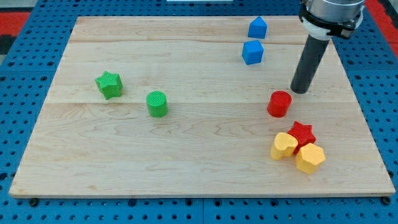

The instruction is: Slide the red circle closer to the group of the blocks

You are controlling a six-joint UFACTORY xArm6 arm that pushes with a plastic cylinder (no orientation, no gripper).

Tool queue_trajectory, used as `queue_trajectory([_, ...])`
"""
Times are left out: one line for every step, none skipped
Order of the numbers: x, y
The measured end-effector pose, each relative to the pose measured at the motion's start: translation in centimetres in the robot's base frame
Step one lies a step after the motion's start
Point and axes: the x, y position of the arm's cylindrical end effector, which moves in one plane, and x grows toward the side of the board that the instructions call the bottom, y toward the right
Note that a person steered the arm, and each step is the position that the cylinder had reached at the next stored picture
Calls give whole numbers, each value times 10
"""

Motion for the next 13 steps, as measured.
queue_trajectory([3,-18])
queue_trajectory([4,-35])
queue_trajectory([16,-41])
queue_trajectory([36,-41])
queue_trajectory([52,-41])
queue_trajectory([56,-45])
queue_trajectory([57,-60])
queue_trajectory([57,-73])
queue_trajectory([57,-92])
queue_trajectory([61,-105])
queue_trajectory([74,-105])
queue_trajectory([82,-92])
queue_trajectory([82,-89])
